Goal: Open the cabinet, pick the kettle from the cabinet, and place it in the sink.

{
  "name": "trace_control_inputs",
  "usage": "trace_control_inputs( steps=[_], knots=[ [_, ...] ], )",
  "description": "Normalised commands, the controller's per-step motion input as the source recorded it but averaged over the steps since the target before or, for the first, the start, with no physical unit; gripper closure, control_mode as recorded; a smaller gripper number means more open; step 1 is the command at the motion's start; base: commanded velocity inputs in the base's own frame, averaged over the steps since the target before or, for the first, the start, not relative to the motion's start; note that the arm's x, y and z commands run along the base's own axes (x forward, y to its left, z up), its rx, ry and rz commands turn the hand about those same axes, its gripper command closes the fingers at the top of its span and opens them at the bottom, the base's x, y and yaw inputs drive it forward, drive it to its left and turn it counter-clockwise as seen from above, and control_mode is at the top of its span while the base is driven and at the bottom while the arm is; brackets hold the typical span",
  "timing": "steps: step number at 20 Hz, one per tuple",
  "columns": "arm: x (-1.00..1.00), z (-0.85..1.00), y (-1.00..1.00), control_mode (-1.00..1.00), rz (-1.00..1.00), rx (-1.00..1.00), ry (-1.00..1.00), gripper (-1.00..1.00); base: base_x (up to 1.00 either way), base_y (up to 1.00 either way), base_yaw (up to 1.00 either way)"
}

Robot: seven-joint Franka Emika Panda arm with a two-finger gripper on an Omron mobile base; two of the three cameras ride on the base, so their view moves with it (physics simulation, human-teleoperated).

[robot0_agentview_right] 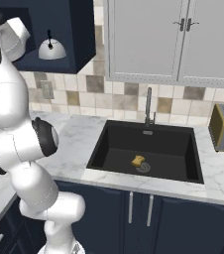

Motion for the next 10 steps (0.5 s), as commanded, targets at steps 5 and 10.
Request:
trace_control_inputs(
  steps=[5,10],
  knots=[
    [0.0,-0.04,0.1,-1.0,-0.03,-0.19,0.0,-1.0,0.0,0.0,0.0],
    [0.0,-0.07,0.0,-1.0,-0.04,-0.17,0.0,-1.0,0.0,0.0,0.0]
  ],
)
